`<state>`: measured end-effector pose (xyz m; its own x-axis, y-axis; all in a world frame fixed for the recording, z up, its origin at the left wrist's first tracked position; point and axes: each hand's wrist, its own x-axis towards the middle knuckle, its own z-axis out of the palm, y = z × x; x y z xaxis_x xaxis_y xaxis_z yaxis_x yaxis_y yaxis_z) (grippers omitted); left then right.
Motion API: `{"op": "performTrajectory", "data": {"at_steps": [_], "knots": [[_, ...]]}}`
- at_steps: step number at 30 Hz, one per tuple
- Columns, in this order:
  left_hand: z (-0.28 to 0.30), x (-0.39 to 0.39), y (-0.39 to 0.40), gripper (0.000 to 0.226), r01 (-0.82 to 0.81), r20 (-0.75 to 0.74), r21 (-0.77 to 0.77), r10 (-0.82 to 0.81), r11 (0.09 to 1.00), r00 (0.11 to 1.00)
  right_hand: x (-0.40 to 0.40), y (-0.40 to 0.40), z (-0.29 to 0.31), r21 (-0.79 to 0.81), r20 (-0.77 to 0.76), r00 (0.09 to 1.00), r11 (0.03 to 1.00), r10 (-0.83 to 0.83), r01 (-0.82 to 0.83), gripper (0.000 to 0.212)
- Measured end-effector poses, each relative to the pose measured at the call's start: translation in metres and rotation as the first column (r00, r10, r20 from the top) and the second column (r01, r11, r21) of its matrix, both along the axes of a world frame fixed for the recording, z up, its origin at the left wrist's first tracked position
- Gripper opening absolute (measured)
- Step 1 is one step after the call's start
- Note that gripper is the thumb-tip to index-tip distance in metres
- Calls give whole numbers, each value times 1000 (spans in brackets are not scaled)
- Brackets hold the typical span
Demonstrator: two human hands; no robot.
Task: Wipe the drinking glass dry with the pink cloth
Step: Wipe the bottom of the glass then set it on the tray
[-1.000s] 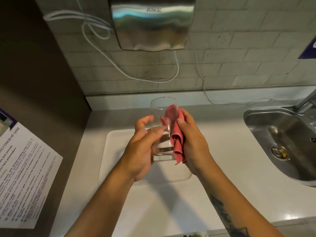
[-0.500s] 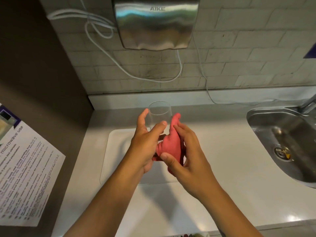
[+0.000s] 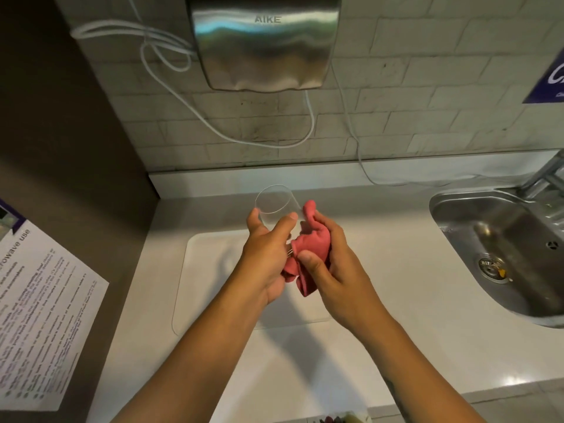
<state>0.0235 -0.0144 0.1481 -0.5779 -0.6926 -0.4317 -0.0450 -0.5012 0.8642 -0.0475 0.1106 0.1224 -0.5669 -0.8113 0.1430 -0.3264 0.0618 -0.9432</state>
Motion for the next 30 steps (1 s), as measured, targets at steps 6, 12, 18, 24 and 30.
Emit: {"op": "performTrajectory", "data": {"at_steps": [6, 12, 18, 24, 30], "knots": [[-5, 1, 4, 87, -21, 26, -48, 22, 999, 999, 2, 7, -5, -11, 39, 999, 1000, 21, -21, 77], [-2, 0, -1, 71, -63, -7, -40, 63, 997, 998, -5, 5, -1, -58, 33, 998, 996, -59, 61, 52], [-5, 2, 3, 77, -69, -1, -51, 69, 996, 998, -1, 3, -2, -68, -54, 998, 997, -29, 25, 70], [0, 4, -8, 62, -50, -48, 5, 50, 999, 998, -17, 5, -2, -123, 144, 990, 992, 10, 8, 47], [4, 6, -4, 70, -56, -85, 65, 62, 996, 994, -19, 4, -11, -85, 84, 996, 996, 17, -10, 91]]}}
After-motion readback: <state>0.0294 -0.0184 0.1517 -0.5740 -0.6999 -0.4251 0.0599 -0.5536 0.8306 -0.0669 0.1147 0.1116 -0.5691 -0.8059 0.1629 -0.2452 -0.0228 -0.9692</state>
